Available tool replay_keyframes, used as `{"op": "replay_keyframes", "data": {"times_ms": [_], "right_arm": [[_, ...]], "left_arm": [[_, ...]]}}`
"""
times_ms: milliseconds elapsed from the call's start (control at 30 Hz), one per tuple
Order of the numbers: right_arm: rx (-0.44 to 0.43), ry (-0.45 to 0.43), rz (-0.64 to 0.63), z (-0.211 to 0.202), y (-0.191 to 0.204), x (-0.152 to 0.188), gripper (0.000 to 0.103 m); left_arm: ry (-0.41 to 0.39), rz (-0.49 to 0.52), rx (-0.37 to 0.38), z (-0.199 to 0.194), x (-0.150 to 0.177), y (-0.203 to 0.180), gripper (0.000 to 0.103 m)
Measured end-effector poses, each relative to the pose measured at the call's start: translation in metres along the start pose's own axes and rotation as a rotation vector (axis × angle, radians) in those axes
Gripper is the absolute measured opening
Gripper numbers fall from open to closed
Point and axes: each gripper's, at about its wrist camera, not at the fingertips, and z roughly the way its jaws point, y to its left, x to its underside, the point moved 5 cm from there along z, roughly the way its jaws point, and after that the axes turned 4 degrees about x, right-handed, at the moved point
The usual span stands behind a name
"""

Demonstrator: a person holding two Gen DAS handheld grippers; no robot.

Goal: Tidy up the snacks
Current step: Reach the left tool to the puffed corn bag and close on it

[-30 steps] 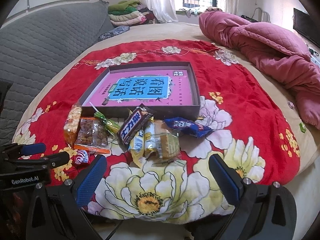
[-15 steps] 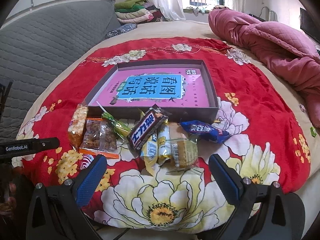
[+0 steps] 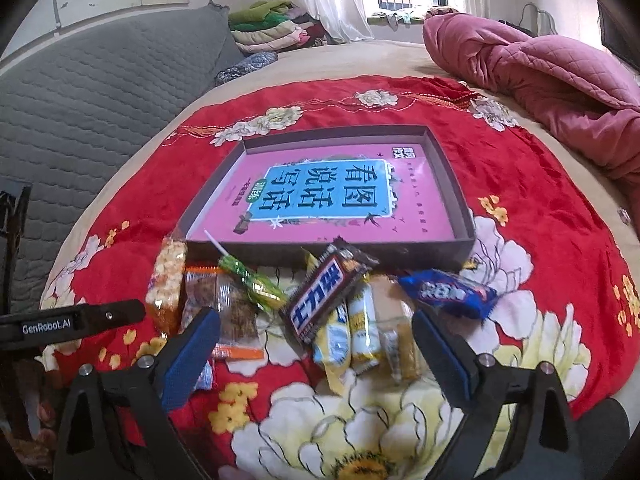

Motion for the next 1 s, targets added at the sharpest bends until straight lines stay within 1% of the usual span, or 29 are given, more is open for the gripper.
{"op": "replay_keyframes", "data": {"times_ms": [67,167,300,400,433,600,667,700,733,800,867,900,933,1000], "right_arm": [[-0.002,0.001,0.006,0.005,0.003,-0.004,0.089],[0.009,0.005,0.007,0.013,0.006,-0.007,0.085],[0.012,0.033,0.021,0.028,0.009,-0.009,0.076],[0.015,0.043,0.019,0.035,0.011,-0.008,0.066],[0.015,0.046,0.017,0.036,0.012,-0.008,0.062],[0.011,0.060,0.018,0.046,0.012,-0.006,0.048],[0.007,0.062,0.020,0.049,0.010,-0.005,0.035],[0.003,0.062,0.017,0.050,0.010,-0.005,0.031],[-0.002,0.063,0.015,0.050,0.011,-0.004,0.029],[-0.016,0.061,0.018,0.052,0.009,-0.005,0.028],[-0.025,0.056,0.020,0.051,0.008,-0.004,0.025],[-0.030,0.051,0.020,0.051,0.008,-0.004,0.023],[-0.037,0.046,0.022,0.050,0.007,-0.005,0.022],[-0.045,0.041,0.028,0.048,0.004,-0.005,0.021]], "left_arm": [[-0.007,0.001,0.007,0.001,-0.004,-0.001,0.077],[-0.008,-0.011,0.012,0.006,-0.011,-0.002,0.077],[-0.002,-0.019,0.015,0.014,-0.018,-0.004,0.077],[0.020,-0.043,0.039,0.023,-0.021,-0.004,0.077],[0.024,-0.050,0.045,0.025,-0.022,-0.004,0.077],[0.041,-0.074,0.049,0.038,-0.022,-0.003,0.077],[0.043,-0.086,0.057,0.042,-0.022,-0.002,0.077],[0.042,-0.094,0.063,0.043,-0.022,-0.002,0.077],[0.039,-0.102,0.070,0.044,-0.023,-0.001,0.077],[0.033,-0.115,0.081,0.047,-0.024,-0.001,0.077],[0.024,-0.111,0.092,0.047,-0.025,-0.003,0.062],[0.021,-0.109,0.110,0.047,-0.026,-0.005,0.058],[0.021,-0.107,0.119,0.047,-0.027,-0.006,0.055],[0.011,-0.085,0.111,0.047,-0.028,-0.009,0.055]]}}
